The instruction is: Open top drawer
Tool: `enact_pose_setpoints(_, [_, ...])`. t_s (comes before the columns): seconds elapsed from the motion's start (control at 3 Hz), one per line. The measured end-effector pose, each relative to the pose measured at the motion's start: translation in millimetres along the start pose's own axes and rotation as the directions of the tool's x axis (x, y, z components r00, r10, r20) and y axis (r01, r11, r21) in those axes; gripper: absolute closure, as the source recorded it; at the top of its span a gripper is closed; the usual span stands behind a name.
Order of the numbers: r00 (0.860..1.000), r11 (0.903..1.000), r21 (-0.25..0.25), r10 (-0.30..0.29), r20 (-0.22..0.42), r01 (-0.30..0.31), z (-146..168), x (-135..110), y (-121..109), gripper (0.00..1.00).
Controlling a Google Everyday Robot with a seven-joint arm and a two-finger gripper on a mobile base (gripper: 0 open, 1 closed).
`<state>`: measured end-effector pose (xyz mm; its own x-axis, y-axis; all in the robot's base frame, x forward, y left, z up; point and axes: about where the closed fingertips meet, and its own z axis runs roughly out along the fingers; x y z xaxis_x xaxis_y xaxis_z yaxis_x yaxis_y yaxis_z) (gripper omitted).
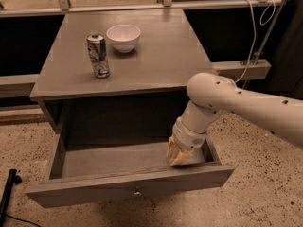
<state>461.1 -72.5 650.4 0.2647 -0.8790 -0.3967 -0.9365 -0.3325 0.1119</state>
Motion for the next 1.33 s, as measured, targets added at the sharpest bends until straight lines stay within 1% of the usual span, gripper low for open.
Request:
enact_pose_setpoints(0.33, [1.0,0.9999,0.009,-0.015,0.001,0.015,2.8,-7.8,-5.6,1.0])
enact_pose_setpoints(0.67, [0.997,0.9951,0.073,-0.068,0.024,0.066,14.3,-39.4,-17.1,1.0])
enact_pose_setpoints(1.0, [0.992,0.9839,0.139,-0.119,0.034,0.113,34.7,-68.3,-35.1,1.0])
enact_pose_setpoints(1.33, [0.983,0.9784,0.154,-0.154,0.097,0.138,55.7,-86.1,-50.6,1.0])
